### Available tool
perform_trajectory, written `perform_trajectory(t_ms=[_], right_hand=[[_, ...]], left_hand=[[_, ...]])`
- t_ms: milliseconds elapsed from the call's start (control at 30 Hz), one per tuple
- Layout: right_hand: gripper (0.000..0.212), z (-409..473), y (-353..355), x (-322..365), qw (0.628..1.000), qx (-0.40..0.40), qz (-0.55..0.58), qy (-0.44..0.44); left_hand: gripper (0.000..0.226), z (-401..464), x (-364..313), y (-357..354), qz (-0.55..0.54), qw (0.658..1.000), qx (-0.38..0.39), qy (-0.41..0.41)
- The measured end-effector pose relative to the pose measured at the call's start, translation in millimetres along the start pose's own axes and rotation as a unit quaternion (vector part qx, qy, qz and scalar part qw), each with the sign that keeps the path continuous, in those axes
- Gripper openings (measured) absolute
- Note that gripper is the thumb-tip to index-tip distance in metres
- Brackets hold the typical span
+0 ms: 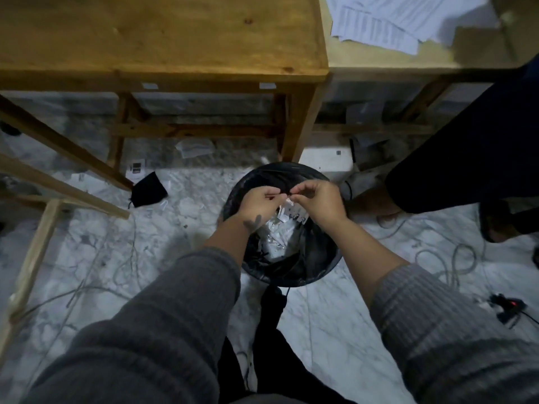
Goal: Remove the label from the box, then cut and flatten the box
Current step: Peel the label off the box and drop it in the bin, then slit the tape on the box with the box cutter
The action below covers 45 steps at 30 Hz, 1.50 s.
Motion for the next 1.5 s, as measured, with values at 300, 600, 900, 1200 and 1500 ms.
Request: perform_trajectory(t_ms=[300, 600, 900, 1200, 1500], right_hand=[[0.025, 10.9, -21.8, -26.2, 0.943, 0.215, -0.248, -0.059], [0.031, 35.2, -5.1, 65.9, 0.944, 0.187, -0.271, 0.009], [0.027, 82.9, 0.6, 213.1, 0.954, 0.131, -0.250, 0.097], [0.025, 162.9, -35.8, 328.6, 0.974, 0.030, -0.214, 0.072], [0.024, 247.7, -61.0, 378.0, 0.983, -0.044, -0.172, 0.040]], left_hand=[[0.026, 16.0, 9.1, -2.0, 0.167, 0.984, 0.066, -0.001], [0.017, 8.8, -49.8, 67.4, 0.204, 0.978, 0.002, -0.037], [0.025, 28.4, -123.7, 197.4, 0.255, 0.959, -0.051, -0.111], [0.024, 104.4, -170.1, 331.1, 0.260, 0.946, -0.094, -0.169], [0.019, 187.1, -211.9, 408.2, 0.265, 0.930, -0.120, -0.224]])
Point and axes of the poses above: each hand's wrist, its own z-axis towards the middle knuckle, its own y-axis out of the back of the hand, x = y × z, the point moved 4 cm from there along z, towards the middle knuckle, and after that the axes turned 3 degrees about -x, right-handed, at the moved point
